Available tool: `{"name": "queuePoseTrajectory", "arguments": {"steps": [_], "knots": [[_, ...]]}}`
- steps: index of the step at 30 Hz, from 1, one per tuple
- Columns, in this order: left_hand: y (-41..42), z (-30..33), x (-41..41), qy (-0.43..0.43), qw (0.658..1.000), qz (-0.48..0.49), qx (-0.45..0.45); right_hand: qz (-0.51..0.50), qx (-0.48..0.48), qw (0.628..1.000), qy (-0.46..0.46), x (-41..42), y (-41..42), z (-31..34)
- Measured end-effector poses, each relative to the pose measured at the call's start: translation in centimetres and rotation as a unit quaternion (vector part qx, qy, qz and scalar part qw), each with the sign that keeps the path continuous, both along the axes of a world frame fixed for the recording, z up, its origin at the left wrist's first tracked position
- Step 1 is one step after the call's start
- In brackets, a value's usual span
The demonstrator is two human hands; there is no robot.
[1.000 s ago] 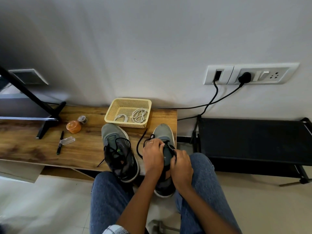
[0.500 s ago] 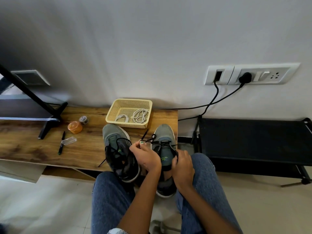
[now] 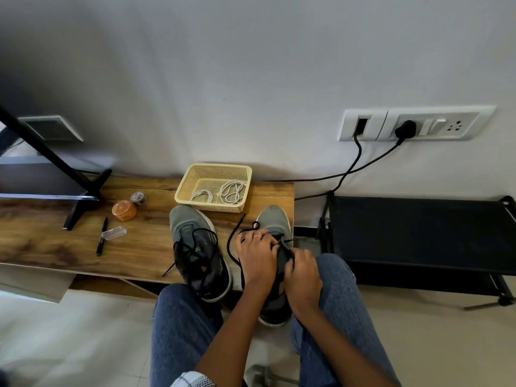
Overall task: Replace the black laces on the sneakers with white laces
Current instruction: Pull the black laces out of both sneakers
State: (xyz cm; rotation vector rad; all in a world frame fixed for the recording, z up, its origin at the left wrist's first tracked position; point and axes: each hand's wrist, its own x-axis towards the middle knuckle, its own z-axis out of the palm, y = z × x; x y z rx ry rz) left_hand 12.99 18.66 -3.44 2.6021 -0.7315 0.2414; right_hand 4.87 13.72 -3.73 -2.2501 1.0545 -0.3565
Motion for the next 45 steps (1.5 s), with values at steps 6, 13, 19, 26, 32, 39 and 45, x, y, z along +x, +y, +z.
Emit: {"name": "queuePoseTrajectory", "arguments": {"steps": [6,13,19,26,32,39,45], "knots": [[0.0,0.3,-0.1,0.132,0.977,0.089,-0.142,0.006,0.002,1.0,-0.017,0.0,0.2,-0.1],[-0.2,2.4,1.6,0.191,0.926,0.193,-0.261,-0.022,0.006,0.999,-0.039,-0.2,0.1,-0.4],[1.0,1.7,0.6,0.265,0.929,0.147,-0.213,-0.016,0.0,1.0,-0.02,-0.2,0.1,-0.2],[3.3,-1.1,-0.9,0.195,0.977,0.038,-0.08,0.052,-0.056,0.997,-0.016,0.6,0.0,0.5],[2.8,-1.0,-0.7,0.211,0.974,0.017,-0.085,0.159,-0.124,0.979,0.015,3.8,-1.5,2.2],[2.6,-0.8,-0.9,0.212,0.975,0.024,-0.067,0.255,-0.227,0.928,0.146,5.6,-2.8,2.2],[2.6,-0.9,-1.7,0.251,0.95,0.099,-0.158,0.156,-0.104,0.982,-0.038,4.9,-2.6,0.8]]}}
